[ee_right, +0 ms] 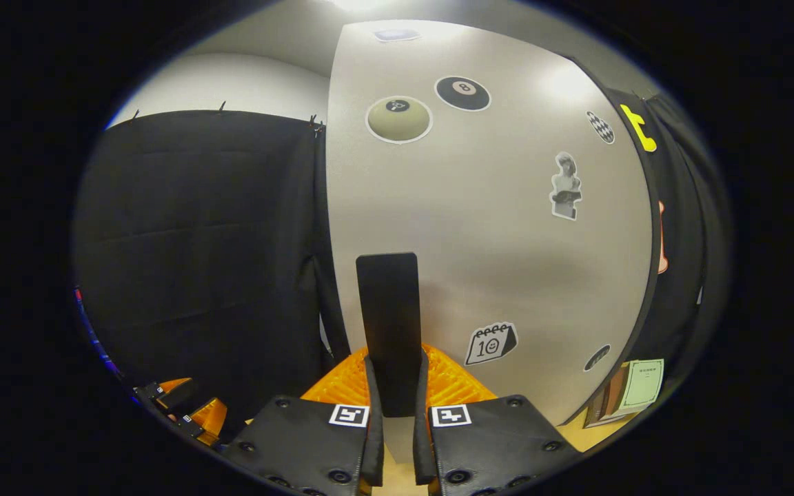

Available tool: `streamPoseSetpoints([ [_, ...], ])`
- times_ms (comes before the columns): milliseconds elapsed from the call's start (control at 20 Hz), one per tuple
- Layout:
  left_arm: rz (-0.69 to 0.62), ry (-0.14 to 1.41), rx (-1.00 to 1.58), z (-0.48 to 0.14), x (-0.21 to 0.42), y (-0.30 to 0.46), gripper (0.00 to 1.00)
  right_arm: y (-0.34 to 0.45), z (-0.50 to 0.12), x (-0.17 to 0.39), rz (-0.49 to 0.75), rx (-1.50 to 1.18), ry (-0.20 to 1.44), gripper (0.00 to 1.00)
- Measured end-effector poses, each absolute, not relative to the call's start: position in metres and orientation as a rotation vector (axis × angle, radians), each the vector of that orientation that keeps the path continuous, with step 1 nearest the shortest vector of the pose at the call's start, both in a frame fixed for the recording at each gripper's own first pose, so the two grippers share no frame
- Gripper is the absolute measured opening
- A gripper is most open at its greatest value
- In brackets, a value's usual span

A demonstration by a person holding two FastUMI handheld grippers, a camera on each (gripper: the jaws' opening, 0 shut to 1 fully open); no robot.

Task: Open the cabinet door with the right hand, grasp the bottle in the cabinet with the left hand and place it on the coaster, then close the cabinet door with the right hand.

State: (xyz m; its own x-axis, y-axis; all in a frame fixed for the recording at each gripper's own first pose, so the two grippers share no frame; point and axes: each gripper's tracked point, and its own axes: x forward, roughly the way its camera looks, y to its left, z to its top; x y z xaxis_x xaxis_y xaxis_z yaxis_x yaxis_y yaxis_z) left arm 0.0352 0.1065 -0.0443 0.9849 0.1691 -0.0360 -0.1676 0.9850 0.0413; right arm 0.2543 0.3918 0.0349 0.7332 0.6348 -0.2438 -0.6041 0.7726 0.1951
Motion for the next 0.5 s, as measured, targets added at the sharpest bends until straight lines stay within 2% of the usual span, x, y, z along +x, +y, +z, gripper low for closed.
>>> streamPoseSetpoints([
  [50,0.162,0.035,0.037,-0.041,0.036,0.098,0.84,0.391,0.035,0.255,0.693,0.105,0.304,0.16],
  [100,0.156,0.032,0.037,-0.039,0.038,0.09,0.84,0.39,0.035,0.255,0.705,0.107,0.302,0.19],
  [150,0.149,0.031,0.039,-0.036,0.039,0.081,0.84,0.389,0.035,0.256,0.716,0.106,0.299,0.16],
  [250,0.133,0.033,0.046,-0.035,0.042,0.065,0.84,0.388,0.036,0.257,0.732,0.107,0.291,0.19],
  [500,0.079,0.027,0.051,-0.028,0.047,0.02,0.84,0.384,0.036,0.259,0.76,0.12,0.288,0.19],
])
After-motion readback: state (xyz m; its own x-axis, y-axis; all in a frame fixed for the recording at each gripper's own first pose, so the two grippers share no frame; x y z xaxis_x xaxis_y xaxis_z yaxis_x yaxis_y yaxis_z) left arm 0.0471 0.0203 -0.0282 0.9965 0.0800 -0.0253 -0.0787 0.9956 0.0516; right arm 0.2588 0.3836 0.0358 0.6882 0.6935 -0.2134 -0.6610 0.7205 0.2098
